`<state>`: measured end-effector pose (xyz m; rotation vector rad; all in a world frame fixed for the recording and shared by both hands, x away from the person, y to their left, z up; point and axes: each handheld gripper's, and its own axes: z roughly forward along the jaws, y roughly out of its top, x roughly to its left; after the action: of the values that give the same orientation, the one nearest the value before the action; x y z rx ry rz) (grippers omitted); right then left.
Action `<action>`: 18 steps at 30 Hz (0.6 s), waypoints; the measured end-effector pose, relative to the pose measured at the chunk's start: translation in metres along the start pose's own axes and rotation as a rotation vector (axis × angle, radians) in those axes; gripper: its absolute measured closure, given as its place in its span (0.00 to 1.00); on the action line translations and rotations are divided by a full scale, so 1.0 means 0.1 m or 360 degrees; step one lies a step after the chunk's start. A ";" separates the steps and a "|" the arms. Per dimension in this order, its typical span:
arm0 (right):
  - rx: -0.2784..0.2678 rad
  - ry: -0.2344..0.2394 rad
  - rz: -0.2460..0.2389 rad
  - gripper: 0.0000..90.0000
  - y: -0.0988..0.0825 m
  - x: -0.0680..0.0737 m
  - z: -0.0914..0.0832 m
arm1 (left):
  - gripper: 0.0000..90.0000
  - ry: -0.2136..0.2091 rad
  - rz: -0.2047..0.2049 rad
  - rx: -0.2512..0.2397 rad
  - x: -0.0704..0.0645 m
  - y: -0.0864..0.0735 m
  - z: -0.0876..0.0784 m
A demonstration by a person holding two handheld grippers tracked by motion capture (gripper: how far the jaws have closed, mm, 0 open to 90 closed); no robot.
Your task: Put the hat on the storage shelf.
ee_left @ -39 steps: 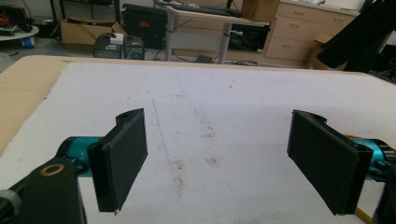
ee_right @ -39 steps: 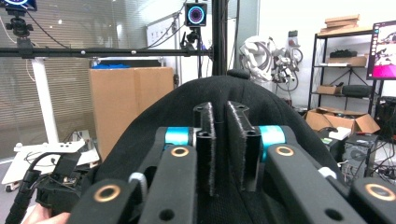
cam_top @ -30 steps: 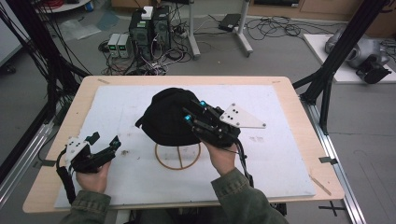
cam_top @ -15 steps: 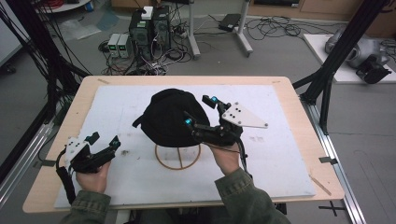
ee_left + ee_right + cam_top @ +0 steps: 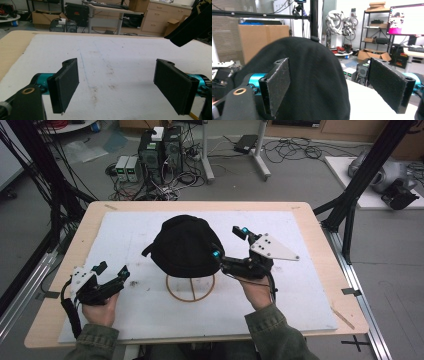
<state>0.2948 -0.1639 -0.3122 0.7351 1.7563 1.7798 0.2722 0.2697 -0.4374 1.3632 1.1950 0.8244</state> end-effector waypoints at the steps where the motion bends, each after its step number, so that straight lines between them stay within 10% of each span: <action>1: 0.0004 -0.0020 0.0003 0.20 -0.01 -0.03 -0.02 | 0.23 0.0002 0.0002 0.0000 0.00 0.00 0.00; 18: 0.0055 -0.0313 0.0029 0.20 -0.28 -0.43 -0.46 | 0.23 0.0000 0.0036 0.0002 -0.04 0.01 0.01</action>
<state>0.2932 -0.2268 -0.3415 0.9105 1.6575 1.6320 0.2723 0.2654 -0.4365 1.3797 1.1822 0.8398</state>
